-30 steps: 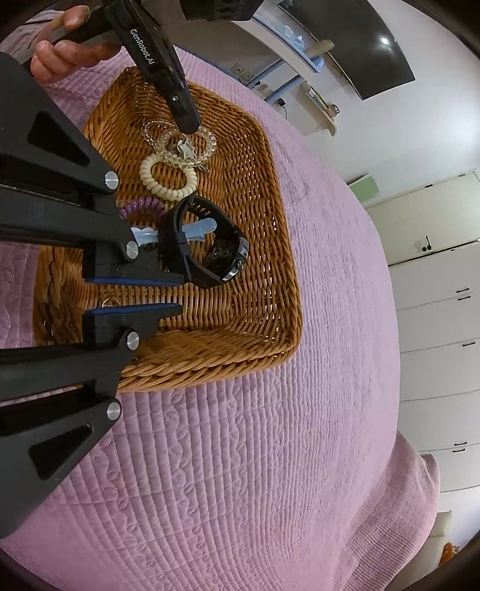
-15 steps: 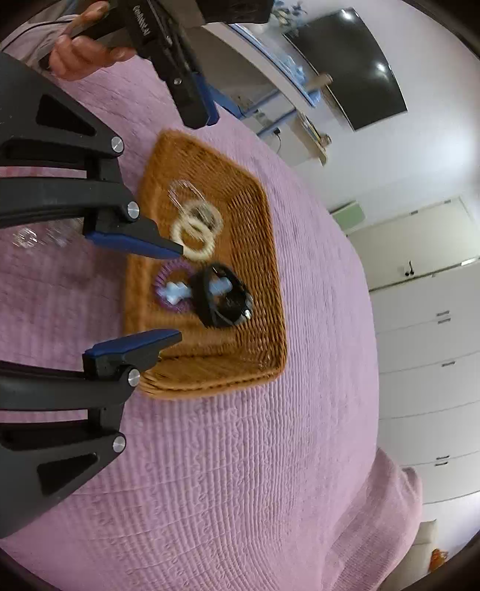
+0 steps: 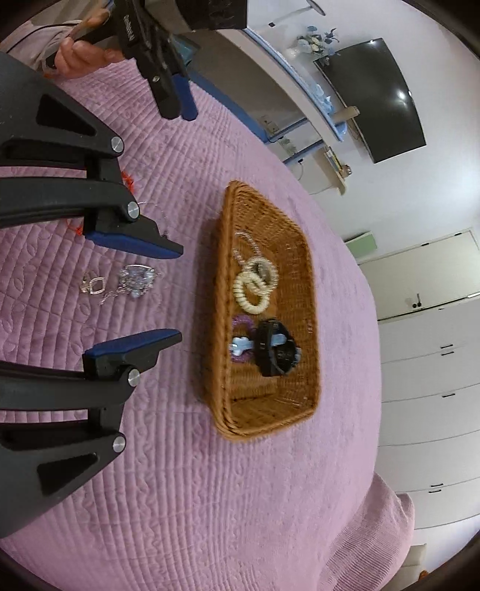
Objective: Organize jewelry
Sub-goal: 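Grasp the silver charm bracelet with the right tool while the left tool grasps the orange coiled cord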
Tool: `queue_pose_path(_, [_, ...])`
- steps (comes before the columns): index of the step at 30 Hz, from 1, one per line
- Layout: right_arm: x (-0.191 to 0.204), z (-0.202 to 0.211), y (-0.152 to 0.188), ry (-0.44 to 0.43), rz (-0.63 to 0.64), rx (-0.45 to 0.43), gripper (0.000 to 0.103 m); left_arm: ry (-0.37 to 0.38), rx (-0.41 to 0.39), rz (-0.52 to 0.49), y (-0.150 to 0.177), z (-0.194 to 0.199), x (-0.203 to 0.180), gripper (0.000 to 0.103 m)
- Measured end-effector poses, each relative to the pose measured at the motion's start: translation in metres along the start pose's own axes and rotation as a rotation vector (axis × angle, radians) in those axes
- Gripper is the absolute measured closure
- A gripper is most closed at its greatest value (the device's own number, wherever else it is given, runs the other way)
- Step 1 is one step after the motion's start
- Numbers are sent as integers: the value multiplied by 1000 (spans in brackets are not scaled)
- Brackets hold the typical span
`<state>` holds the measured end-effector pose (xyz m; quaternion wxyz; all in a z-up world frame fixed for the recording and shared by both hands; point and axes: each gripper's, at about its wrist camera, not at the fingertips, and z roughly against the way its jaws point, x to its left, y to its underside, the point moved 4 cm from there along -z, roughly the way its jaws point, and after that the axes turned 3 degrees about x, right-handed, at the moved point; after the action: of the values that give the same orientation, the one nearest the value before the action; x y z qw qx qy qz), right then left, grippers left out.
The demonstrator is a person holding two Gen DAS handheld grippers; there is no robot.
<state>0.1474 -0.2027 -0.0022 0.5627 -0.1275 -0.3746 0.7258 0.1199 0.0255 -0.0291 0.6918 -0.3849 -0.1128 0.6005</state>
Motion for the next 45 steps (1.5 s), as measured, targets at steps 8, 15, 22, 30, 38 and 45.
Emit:
queue_pose_path(8, [-6,-38,18,-8,-2,86,61,-18,162,-31,27,-43,0,52])
queue_pose_path(15, [-4,-58,25,-32,-2,134,61,-34,184,-46,32,-48,-3,55])
queue_pose_path(22, [4,-72,27,-9,28,154,61,-88,187,-101,34,-53,-14,58])
queue_pose_path(30, [9,-82,28,29,61,163,63,-115,185,-124,34,-59,-17,69])
queue_pose_path(38, [23,-82,32,52,127,158,93,-147,178,-186,37,-64,-31,98])
queue_pose_path(45, [10,-73,25,-6,58,113,93,-76,139,-137,33,-51,-24,99])
